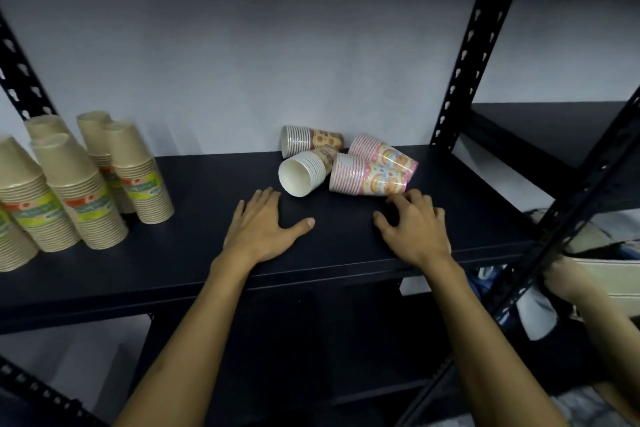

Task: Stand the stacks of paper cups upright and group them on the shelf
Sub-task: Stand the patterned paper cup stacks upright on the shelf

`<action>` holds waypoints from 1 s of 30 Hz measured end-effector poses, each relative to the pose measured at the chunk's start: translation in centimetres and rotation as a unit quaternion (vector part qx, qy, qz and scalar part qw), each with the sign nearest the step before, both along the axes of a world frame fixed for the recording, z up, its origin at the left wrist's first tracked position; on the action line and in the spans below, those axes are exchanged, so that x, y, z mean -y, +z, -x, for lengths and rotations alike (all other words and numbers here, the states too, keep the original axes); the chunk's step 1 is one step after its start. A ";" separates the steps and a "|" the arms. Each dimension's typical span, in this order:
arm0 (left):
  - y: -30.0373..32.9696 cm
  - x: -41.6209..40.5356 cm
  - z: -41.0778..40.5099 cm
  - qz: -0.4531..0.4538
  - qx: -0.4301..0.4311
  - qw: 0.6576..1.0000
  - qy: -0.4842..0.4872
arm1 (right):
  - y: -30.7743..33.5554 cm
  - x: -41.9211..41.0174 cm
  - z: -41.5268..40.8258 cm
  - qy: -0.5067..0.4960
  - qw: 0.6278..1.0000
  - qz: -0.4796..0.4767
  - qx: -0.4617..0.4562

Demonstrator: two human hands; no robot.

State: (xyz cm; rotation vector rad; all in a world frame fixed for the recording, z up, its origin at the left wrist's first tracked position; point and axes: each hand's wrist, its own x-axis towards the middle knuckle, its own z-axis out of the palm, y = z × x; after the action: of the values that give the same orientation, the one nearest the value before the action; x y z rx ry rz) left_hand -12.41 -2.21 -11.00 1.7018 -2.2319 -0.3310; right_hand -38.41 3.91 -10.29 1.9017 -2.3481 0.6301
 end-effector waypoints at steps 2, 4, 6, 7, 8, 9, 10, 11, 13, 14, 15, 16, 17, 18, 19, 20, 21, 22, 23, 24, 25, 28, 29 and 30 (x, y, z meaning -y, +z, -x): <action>0.1 -0.2 0.0 -0.002 -0.001 1.000 0.001 | 0.1 -0.1 0.0 -0.005 1.000 -0.002 0.005; 0.2 -0.4 0.0 -0.004 -0.001 1.000 0.002 | 0.2 -0.2 -0.1 -0.016 1.000 -0.001 0.019; 0.4 -0.5 0.0 -0.007 -0.002 1.000 0.003 | 0.2 -0.2 -0.1 -0.031 0.999 -0.002 0.031; 0.6 -0.6 0.1 -0.008 -0.003 1.000 0.003 | 0.3 -0.2 -0.1 -0.041 0.999 -0.005 0.034; 0.7 -0.7 0.1 -0.009 -0.005 1.000 0.004 | 0.3 -0.3 0.0 -0.049 0.998 -0.009 0.034; 0.8 -0.9 0.2 -0.009 -0.008 1.000 0.006 | 0.4 -0.3 0.0 -0.054 0.998 -0.014 0.031; 0.9 -1.0 0.2 -0.008 -0.010 1.000 0.008 | 0.4 -0.3 -0.1 -0.056 0.998 -0.019 0.026; 0.9 -1.0 0.3 -0.008 -0.010 1.000 0.010 | 0.4 -0.3 -0.1 -0.056 0.998 -0.021 0.020; 0.9 -1.0 0.3 -0.010 -0.010 1.000 0.011 | 0.1 -0.2 0.0 -0.056 0.998 -0.017 0.009; 0.8 -1.1 0.3 -0.010 -0.013 1.000 0.013 | -0.1 -0.2 0.1 -0.056 0.998 -0.011 0.006; 0.8 -1.2 0.4 -0.007 -0.016 1.000 0.016 | -0.2 -0.1 0.2 -0.057 0.998 -0.005 0.003; 0.8 -1.4 0.5 -0.002 -0.022 1.000 0.020 | -0.3 0.0 0.3 -0.057 0.998 0.000 0.000; 0.8 -1.4 0.6 0.001 -0.028 0.999 0.025 | -0.4 0.1 0.3 -0.057 0.998 0.004 -0.001; 0.9 -1.5 0.7 -0.001 -0.039 0.999 0.032 | -0.5 0.1 0.3 -0.058 0.998 0.008 0.001; 0.9 -1.5 0.7 -0.010 -0.058 0.997 0.041 | -0.6 0.0 0.3 -0.060 0.998 0.017 0.010; 1.2 -1.4 0.7 -0.026 -0.094 0.994 0.050 | -0.6 0.0 0.3 -0.063 0.997 0.035 0.030; 1.6 -1.3 0.7 -0.047 -0.146 0.986 0.060 | -0.6 0.0 0.5 -0.065 0.995 0.056 0.055; 2.3 -1.2 0.8 -0.060 -0.201 0.975 0.072 | -0.5 0.1 0.7 -0.065 0.991 0.075 0.087; 2.9 -1.0 1.1 -0.059 -0.244 0.964 0.084 | -0.4 0.3 1.0 -0.061 0.987 0.084 0.120; 3.6 -0.7 1.6 -0.048 -0.269 0.958 0.093 | -0.3 0.6 1.3 -0.054 0.984 0.083 0.151; 4.3 -0.3 2.2 -0.032 -0.276 0.956 0.095 | -0.2 0.8 1.6 -0.045 0.981 0.077 0.172; 5.8 0.8 3.9 0.004 -0.258 0.963 0.076 | 0.2 1.6 2.0 -0.001 0.982 0.056 0.179; 6.0 1.4 4.3 0.007 -0.251 0.965 0.070 | 0.3 1.9 2.3 0.015 0.982 0.054 0.181; 5.9 1.9 4.6 0.006 -0.244 0.967 0.067 | 0.3 2.2 2.6 0.027 0.980 0.054 0.187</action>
State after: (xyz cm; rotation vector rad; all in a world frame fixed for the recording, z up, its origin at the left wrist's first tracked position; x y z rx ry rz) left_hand -17.03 -4.15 -5.08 1.5479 -1.7504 -0.6251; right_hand -40.99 1.70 -9.96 1.9466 -2.4073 1.1907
